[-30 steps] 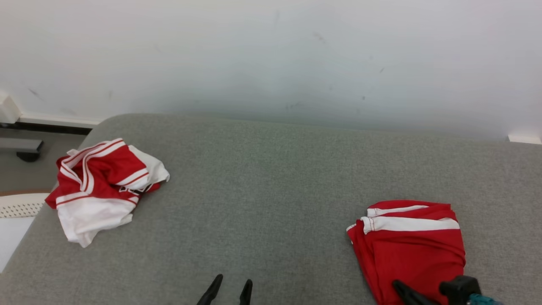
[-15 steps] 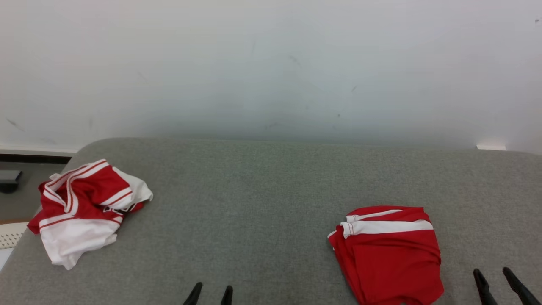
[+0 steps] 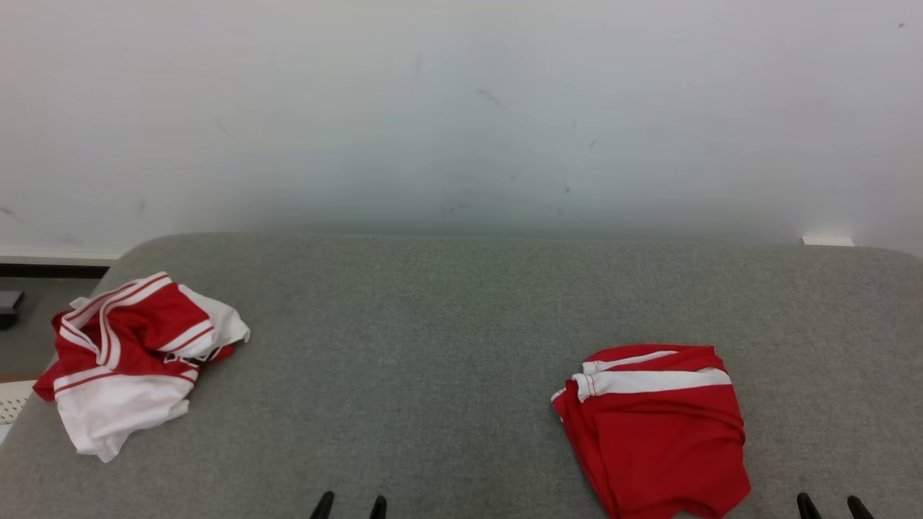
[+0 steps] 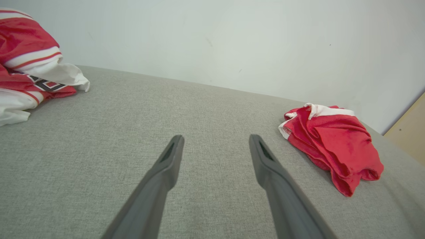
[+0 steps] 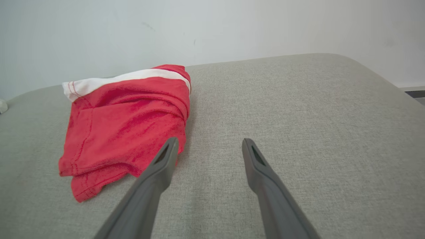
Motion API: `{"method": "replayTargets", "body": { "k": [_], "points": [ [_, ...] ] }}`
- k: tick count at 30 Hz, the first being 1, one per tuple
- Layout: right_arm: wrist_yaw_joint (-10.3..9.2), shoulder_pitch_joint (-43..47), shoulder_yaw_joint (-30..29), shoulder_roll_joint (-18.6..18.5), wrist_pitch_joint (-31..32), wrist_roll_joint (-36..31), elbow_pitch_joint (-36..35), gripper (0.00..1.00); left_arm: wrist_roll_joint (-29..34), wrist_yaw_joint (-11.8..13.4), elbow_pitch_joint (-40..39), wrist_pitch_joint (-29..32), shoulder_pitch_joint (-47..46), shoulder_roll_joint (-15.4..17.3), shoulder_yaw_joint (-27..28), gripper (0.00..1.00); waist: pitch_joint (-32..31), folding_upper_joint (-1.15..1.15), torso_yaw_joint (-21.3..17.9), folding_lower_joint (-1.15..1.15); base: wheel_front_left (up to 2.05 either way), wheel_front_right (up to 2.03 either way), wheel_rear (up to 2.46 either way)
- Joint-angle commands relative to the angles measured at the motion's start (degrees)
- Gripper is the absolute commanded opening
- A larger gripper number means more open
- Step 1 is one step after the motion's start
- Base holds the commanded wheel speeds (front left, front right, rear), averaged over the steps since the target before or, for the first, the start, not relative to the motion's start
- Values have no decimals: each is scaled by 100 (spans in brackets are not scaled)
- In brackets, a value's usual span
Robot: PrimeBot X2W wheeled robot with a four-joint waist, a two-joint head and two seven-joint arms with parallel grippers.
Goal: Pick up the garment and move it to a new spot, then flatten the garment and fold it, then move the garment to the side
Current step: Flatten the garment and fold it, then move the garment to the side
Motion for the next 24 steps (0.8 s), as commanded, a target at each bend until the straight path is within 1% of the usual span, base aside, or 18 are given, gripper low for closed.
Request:
{"method": "replayTargets", "body": {
  "k": [1,4,7,9,13,15,17,19,22,24],
  "points": [
    [-13,-98,-1,-34,95,99,-107,100,-102,14,-34,-3,55,18,-6,100,20,0,4,0,0,0,0],
    [-14,-258,152,-225,799,512,-531,100,-107,46,-56,-3,27,18,-43,100,106,0,18,0,0,0,0],
    [-14,-507,239,-529,1714,840,-860,100,-93,29,-41,-3,-73,17,-93,100,221,0,94,0,0,0,0],
    [-13,-735,218,-640,2393,1069,-1001,100,-78,25,-34,-3,-156,18,-107,100,318,0,173,0,0,0,0],
    [-13,-1226,61,-618,3556,1483,-1020,100,-81,6,-80,-3,-320,17,-126,100,608,0,365,0,0,0,0],
    [-13,-1443,40,-615,4031,1512,-891,100,-103,-4,-93,-3,-401,18,-146,100,749,0,482,0,0,0,0],
    [-13,-1646,23,-628,4375,1368,-688,100,-118,-13,-107,-3,-523,17,-189,100,886,0,598,0,0,0,0],
    [-13,-1787,9,-565,4607,1267,-473,100,-148,-19,-117,-3,-614,18,-232,100,988,0,705,0,0,0,0],
    [-13,-1971,-24,-523,4806,1152,-198,100,-173,-7,-145,-3,-743,17,-307,100,1113,0,826,0,0,0,0],
    [-13,-2052,-39,-403,4899,1225,-24,100,-191,13,-161,-3,-792,18,-337,100,1170,0,869,0,0,0,0]
  ]
}}
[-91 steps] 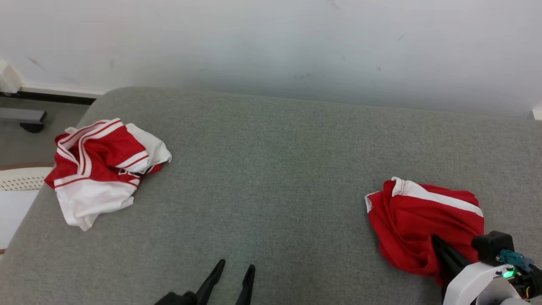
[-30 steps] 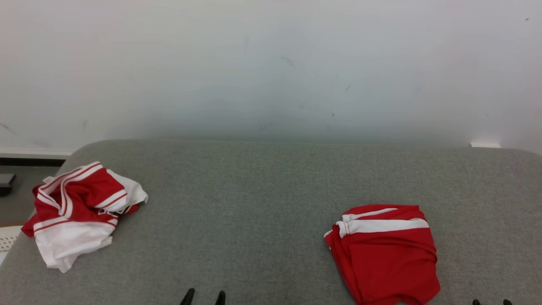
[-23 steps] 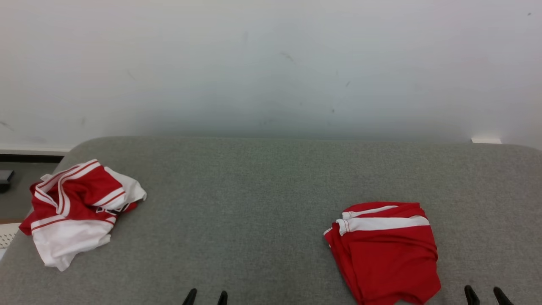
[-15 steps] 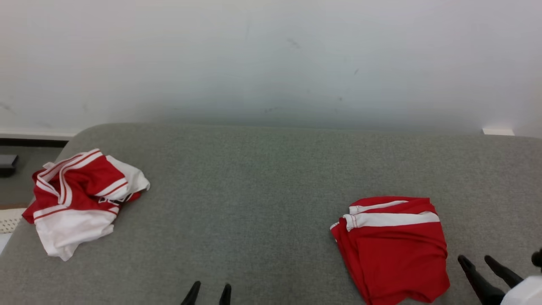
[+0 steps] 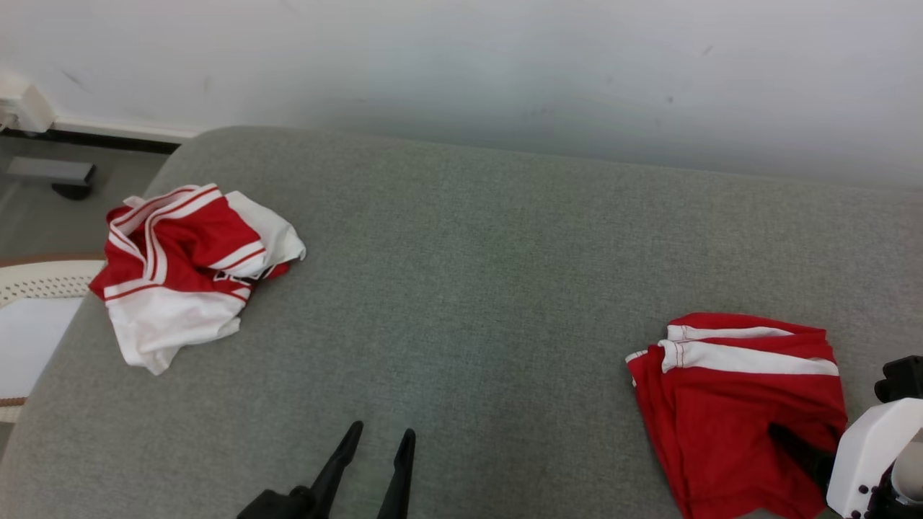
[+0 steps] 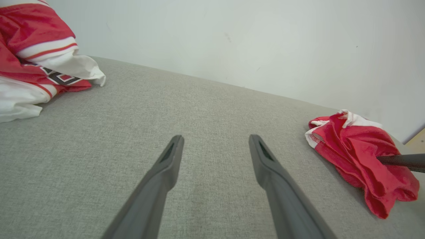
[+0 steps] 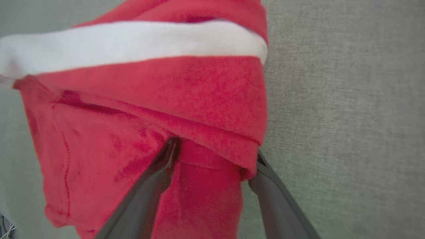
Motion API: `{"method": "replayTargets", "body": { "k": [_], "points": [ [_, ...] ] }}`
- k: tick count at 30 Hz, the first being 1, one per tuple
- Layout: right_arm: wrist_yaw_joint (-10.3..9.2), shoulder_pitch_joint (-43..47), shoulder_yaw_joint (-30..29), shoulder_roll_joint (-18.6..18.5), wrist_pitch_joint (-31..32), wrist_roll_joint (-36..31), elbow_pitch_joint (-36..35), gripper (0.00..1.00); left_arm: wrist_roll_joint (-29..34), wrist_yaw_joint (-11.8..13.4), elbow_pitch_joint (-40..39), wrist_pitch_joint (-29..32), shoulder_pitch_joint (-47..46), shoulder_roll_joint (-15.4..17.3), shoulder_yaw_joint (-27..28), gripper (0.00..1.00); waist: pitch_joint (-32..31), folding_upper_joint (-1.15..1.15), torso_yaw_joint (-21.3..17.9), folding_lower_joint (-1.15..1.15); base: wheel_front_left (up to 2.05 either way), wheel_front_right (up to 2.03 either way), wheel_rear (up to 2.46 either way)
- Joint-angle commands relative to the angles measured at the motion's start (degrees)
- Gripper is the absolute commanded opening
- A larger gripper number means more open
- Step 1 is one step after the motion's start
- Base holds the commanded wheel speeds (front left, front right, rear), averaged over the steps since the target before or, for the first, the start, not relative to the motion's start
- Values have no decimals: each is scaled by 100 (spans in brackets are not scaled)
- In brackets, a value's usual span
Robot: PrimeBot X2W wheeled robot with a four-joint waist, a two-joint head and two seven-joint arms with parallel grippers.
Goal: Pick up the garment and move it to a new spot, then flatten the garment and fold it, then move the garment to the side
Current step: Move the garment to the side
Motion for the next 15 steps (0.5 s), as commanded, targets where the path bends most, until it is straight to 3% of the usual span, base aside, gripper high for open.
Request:
{"method": "replayTargets", "body": {
  "k": [1,4,6,15],
  "points": [
    [-12,-87,19,35,45,29,94,100,-28,19,-17,-3,-57,19,2,100,101,0,87,0,0,0,0],
    [-12,-215,52,137,87,-1,320,100,-27,29,-13,-3,-102,18,-22,100,154,0,106,0,0,0,0],
    [-13,-332,33,195,-11,-7,426,0,-30,43,-9,-3,-127,19,-30,100,183,0,105,0,0,0,0],
    [-13,-761,-37,104,-199,12,552,0,-38,68,-35,-3,-117,18,-58,100,316,0,-361,0,0,0,0]
  ]
}}
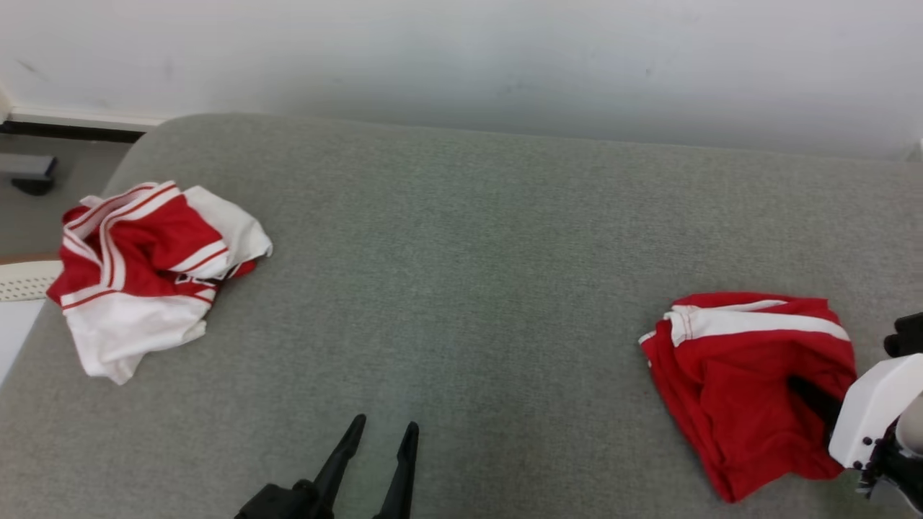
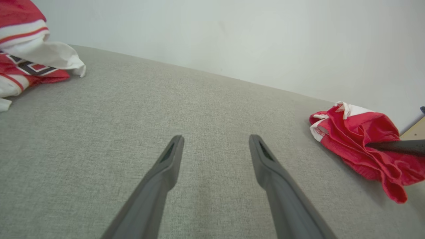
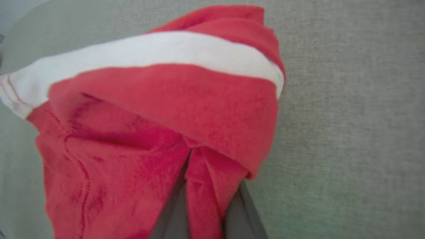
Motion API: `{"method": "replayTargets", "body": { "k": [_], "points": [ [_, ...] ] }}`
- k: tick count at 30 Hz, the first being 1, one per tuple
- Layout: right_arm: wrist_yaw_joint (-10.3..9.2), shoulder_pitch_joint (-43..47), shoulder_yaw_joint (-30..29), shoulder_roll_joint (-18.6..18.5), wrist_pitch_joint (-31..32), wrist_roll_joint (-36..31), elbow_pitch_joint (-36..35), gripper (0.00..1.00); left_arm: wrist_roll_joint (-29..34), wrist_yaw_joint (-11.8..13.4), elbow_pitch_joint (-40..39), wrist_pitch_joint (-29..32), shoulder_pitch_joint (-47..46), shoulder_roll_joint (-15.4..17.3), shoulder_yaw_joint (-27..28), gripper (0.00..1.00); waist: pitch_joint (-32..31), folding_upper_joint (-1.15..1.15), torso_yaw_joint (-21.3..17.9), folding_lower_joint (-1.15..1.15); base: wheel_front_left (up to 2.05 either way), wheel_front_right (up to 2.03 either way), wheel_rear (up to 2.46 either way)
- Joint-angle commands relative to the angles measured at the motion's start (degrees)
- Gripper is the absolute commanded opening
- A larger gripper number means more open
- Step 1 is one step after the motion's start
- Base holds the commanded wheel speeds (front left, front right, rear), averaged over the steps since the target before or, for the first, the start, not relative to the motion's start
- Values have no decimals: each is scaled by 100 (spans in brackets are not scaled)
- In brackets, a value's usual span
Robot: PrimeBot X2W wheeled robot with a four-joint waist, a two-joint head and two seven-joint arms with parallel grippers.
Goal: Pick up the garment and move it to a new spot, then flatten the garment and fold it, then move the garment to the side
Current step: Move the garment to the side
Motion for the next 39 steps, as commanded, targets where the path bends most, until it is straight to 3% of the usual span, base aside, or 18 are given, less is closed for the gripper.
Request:
{"method": "replayTargets", "body": {
  "k": [1,9,23,24,25,32,39],
  "points": [
    [-14,-99,-85,-94,-19,-78,53,0,44,-18,-27,-3,-46,18,19,100,85,0,-218,0,0,0,0],
    [-14,-627,-692,-586,-408,-778,388,0,334,-159,-29,-3,-510,38,-95,100,710,0,-643,0,0,0,0],
    [-14,-1926,-1749,-1314,-839,-2872,1788,0,502,-238,7,-3,-756,226,-45,100,1297,0,-321,0,0,0,0],
    [-14,-1997,-1800,-1362,-933,-3072,1836,36,509,-240,-7,-3,-740,224,-33,100,1318,0,-313,0,0,0,0],
    [-14,-2063,-1873,-1406,-1055,-3267,1891,100,515,-241,-17,-3,-738,224,-19,100,1332,0,-310,0,0,0,0],
    [-14,-2295,-2321,-1334,-1830,-4400,2232,100,508,-249,10,-3,-736,191,58,100,1245,0,-389,0,0,0,0],
    [-15,-2195,-2637,-1271,-2657,-5047,2351,100,373,-258,93,-3,-653,116,56,100,865,0,-447,0,0,0,0]
  ]
}}
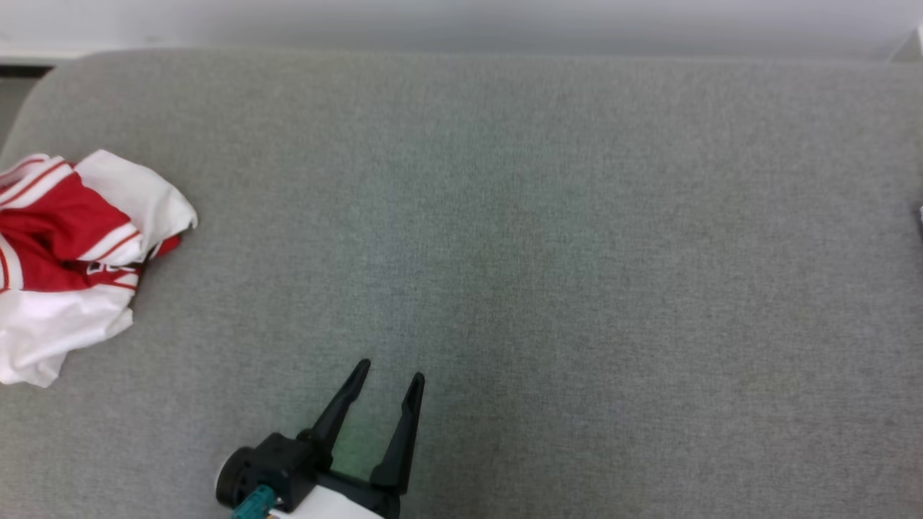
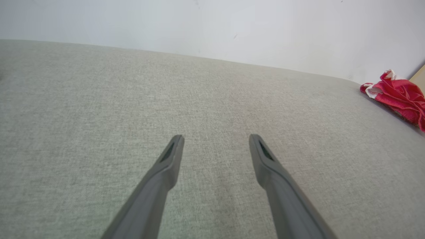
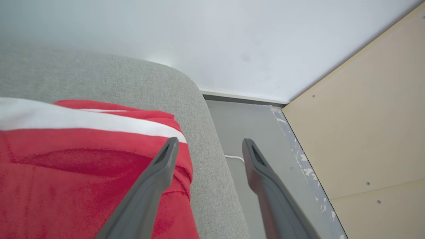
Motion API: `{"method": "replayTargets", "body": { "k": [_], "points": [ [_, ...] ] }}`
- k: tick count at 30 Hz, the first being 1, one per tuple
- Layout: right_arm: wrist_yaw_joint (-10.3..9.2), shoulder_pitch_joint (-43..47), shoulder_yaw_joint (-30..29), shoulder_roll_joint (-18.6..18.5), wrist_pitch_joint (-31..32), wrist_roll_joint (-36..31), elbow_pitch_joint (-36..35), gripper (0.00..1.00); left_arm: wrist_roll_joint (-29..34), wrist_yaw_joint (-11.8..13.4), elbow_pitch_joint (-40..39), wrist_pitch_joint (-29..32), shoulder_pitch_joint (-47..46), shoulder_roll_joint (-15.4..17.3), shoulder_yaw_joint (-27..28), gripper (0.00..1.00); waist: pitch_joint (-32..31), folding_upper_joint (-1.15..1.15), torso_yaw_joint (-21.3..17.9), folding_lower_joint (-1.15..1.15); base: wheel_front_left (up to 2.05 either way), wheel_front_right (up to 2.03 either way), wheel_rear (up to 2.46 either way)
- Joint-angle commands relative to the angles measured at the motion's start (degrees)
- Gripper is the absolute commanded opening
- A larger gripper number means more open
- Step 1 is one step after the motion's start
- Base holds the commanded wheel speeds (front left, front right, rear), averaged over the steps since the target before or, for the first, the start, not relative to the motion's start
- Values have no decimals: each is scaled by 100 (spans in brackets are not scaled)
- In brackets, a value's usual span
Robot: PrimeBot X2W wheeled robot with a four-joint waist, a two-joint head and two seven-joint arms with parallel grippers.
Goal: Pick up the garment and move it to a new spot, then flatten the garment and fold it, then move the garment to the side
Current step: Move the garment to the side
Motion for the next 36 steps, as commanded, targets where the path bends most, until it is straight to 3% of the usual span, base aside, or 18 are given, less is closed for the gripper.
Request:
{"method": "replayTargets", "body": {
  "k": [1,4,9,12,15,20,26,29,36],
  "points": [
    [-14,56,21,52,-110,-51,12,100,-52,-21,39,-3,87,-3,6,100,-179,0,-17,0,0,0,0],
    [-15,187,235,147,-599,183,-55,100,-110,-23,81,-3,178,-34,6,100,-510,0,-7,0,0,0,0],
    [-15,687,1128,285,-1120,963,-464,100,-257,72,108,-3,452,-71,101,100,-1100,0,-4,0,0,0,0],
    [-15,1258,1719,269,-1132,1495,-986,100,-297,130,119,-3,650,-79,170,100,-1457,0,26,0,0,0,0],
    [-15,1901,1949,255,-1247,1885,-1658,100,-321,185,86,-3,856,-85,237,100,-1738,0,65,0,0,0,0],
    [-15,3067,1554,723,-1601,1915,-2534,100,-338,267,22,-3,1123,-88,371,100,-2066,0,108,0,0,0,0],
    [-15,4217,838,1969,-2169,1497,-3181,100,-137,292,37,-3,1311,-87,537,100,-2268,0,40,0,0,0,0],
    [-15,4625,855,2387,-2378,1197,-3335,100,-114,300,55,-3,1403,-88,595,100,-2360,0,-49,0,0,0,0],
    [-15,5129,1026,2791,-2596,896,-3369,100,40,234,185,-3,1560,-88,635,100,-2487,0,-202,0,0,0,0]
  ]
}}
